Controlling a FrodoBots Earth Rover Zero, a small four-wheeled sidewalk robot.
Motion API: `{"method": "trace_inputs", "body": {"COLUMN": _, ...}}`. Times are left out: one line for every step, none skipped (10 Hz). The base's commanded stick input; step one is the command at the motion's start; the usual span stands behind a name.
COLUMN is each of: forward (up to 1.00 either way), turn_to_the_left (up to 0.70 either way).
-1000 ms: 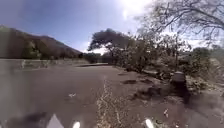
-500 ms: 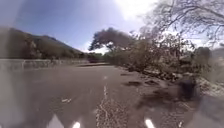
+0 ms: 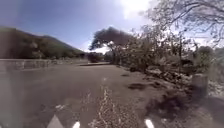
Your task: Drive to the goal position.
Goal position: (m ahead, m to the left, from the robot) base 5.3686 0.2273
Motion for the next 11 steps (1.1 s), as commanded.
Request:
{"method": "trace_inputs", "body": {"forward": 0.50, "turn_to_the_left": 0.00}}
{"method": "trace_inputs", "body": {"forward": 0.50, "turn_to_the_left": 0.00}}
{"method": "trace_inputs", "body": {"forward": 0.50, "turn_to_the_left": 0.00}}
{"method": "trace_inputs", "body": {"forward": 0.50, "turn_to_the_left": 0.00}}
{"method": "trace_inputs", "body": {"forward": 0.50, "turn_to_the_left": 0.00}}
{"method": "trace_inputs", "body": {"forward": 0.50, "turn_to_the_left": 0.00}}
{"method": "trace_inputs", "body": {"forward": 0.50, "turn_to_the_left": 0.00}}
{"method": "trace_inputs", "body": {"forward": 0.50, "turn_to_the_left": 0.00}}
{"method": "trace_inputs", "body": {"forward": 0.50, "turn_to_the_left": 0.00}}
{"method": "trace_inputs", "body": {"forward": 0.50, "turn_to_the_left": 0.00}}
{"method": "trace_inputs", "body": {"forward": 0.50, "turn_to_the_left": 0.00}}
